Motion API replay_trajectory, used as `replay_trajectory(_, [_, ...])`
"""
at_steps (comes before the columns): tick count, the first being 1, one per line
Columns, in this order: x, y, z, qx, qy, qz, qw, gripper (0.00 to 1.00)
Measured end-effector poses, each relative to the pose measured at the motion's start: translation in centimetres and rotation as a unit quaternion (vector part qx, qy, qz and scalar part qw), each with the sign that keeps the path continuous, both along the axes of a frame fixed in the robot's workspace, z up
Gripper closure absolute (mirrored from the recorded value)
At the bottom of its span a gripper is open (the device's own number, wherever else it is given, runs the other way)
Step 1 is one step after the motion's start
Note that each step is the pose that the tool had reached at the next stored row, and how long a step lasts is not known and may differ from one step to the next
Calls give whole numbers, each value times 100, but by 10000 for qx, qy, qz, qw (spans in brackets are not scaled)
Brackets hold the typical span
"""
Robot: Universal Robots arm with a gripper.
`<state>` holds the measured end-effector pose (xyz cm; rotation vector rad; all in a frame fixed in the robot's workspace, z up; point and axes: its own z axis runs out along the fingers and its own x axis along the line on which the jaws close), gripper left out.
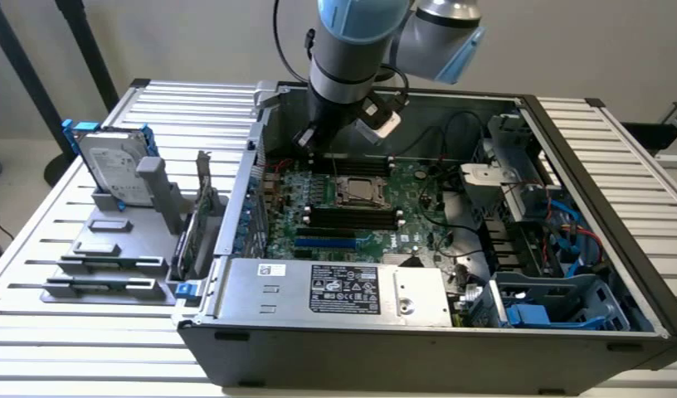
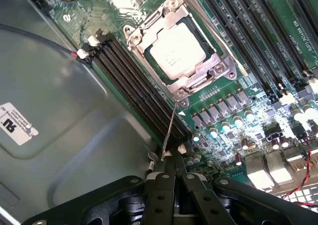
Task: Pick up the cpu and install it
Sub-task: 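Install the first cpu locking lever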
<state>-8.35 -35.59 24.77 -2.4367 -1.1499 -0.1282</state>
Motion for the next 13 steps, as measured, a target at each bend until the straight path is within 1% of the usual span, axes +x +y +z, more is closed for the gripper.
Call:
replay_trajectory(1, [0,0,0,-25,-6,-38,10000,89])
replay_trajectory(3, [0,0,0,-76,-28,-111,9999,89])
replay_trajectory(4, [-1,-1,0,-92,-40,-143,9998,89])
replay_trajectory(5, [0,-1,-1,-102,-50,-177,9998,89])
replay_trajectory(8, [3,0,-1,-115,-80,-271,9995,89])
replay_trajectory(13, [14,0,-1,-122,-136,-398,9990,89])
